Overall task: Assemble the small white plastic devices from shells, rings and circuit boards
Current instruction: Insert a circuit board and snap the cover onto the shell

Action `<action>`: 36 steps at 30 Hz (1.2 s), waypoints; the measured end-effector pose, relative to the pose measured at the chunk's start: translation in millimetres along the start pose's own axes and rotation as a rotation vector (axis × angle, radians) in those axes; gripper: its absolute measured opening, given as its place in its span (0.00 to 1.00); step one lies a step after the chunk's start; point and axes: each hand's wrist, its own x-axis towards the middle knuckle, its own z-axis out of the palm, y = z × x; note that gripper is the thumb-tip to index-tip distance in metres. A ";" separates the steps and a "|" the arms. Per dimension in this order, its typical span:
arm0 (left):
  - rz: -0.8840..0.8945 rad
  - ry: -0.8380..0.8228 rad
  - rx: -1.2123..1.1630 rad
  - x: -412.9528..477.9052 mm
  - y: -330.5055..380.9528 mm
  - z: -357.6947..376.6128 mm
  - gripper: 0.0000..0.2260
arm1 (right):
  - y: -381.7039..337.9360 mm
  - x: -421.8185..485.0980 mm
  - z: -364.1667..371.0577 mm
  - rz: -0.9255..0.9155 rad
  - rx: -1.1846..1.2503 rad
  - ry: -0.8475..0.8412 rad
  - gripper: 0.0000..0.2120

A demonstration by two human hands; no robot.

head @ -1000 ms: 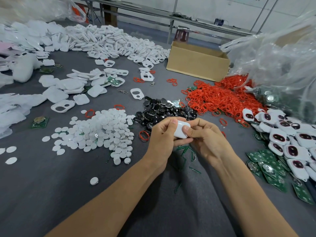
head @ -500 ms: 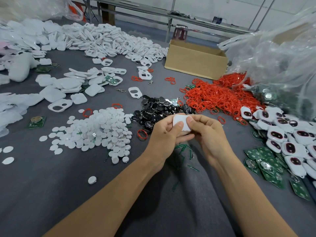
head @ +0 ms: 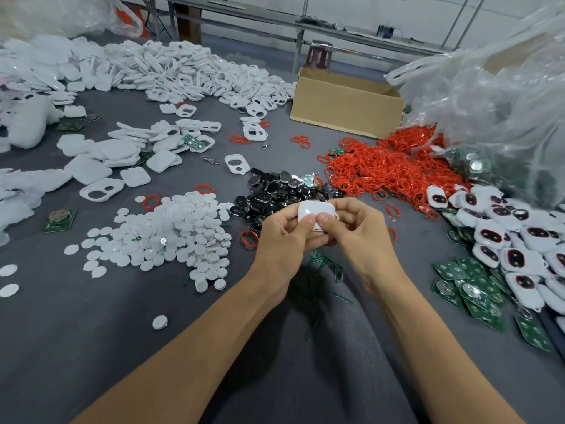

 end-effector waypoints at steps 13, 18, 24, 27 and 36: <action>-0.016 0.010 0.049 1.7 -0.7 -2.5 0.09 | -3.2 -6.4 -4.6 0.125 0.195 -0.189 0.05; -0.045 0.082 0.018 2.9 -3.0 0.2 0.09 | -3.7 -5.0 0.0 0.042 0.031 -0.146 0.04; -0.037 0.131 -0.040 5.1 -4.9 0.6 0.09 | 6.6 -2.3 6.2 -0.075 -0.309 -0.010 0.04; -0.038 0.128 -0.075 5.2 -4.1 1.4 0.10 | 9.6 -4.9 8.0 -0.256 -0.396 0.073 0.04; -0.120 0.030 -0.248 8.5 1.4 -2.8 0.12 | 12.3 -11.9 8.1 -0.620 -0.548 0.222 0.19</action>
